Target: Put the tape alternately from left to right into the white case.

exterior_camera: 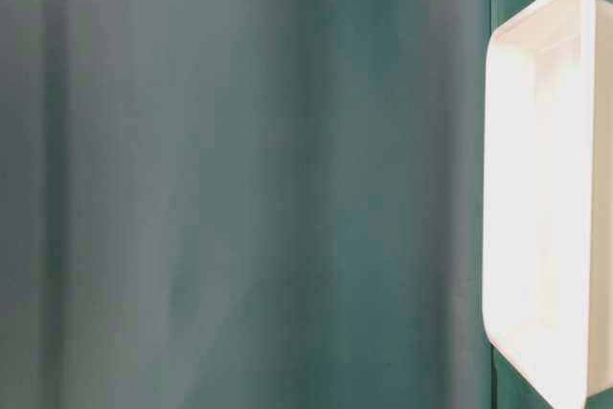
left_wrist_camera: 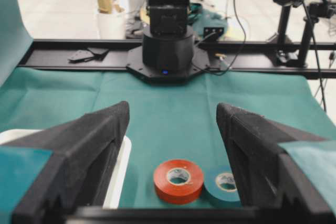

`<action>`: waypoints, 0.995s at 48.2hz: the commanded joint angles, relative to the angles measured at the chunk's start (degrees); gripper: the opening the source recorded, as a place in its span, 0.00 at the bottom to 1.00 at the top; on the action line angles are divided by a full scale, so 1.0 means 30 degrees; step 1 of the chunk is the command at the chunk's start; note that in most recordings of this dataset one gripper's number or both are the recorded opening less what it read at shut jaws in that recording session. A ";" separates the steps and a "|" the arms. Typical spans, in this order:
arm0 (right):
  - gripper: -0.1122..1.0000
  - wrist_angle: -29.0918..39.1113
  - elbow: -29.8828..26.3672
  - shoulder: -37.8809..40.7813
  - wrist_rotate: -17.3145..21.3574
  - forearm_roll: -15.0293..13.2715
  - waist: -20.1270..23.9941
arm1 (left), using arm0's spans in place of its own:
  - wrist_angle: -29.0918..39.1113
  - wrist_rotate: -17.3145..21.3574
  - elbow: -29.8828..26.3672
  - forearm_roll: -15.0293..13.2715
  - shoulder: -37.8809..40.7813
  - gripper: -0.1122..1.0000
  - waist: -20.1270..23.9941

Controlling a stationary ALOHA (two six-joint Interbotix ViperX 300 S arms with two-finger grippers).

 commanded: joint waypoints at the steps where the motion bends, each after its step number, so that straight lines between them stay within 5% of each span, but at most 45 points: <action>1: 0.32 -0.0088 -0.0059 0.0146 0.0117 -0.0088 -0.0059 | -0.0117 0.0176 0.0176 -0.0469 0.0264 0.32 -0.0879; 9: 0.10 -0.0117 0.0615 0.0176 0.0088 -0.0117 -0.0264 | -0.0117 -0.0059 0.0352 -0.0527 0.0264 0.10 -0.1143; 15: 0.08 -0.0088 0.0645 0.0176 0.0146 -0.0117 -0.0264 | -0.0117 -0.0088 0.0410 -0.0557 0.0264 0.01 -0.1143; 38: 0.08 -0.0117 0.0498 0.1025 0.0234 -0.0117 -0.0293 | -0.0088 -0.0088 0.0557 -0.0557 0.0879 0.04 -0.1201; 44: 0.23 -0.0146 0.0498 0.1230 0.0234 -0.0117 -0.0352 | -0.0088 -0.0088 0.0586 -0.0557 0.1494 0.17 -0.1201; 48: 0.43 -0.0176 0.0469 0.1230 0.0234 -0.0117 -0.0381 | -0.0088 -0.0088 0.0557 -0.0557 0.1729 0.33 -0.1201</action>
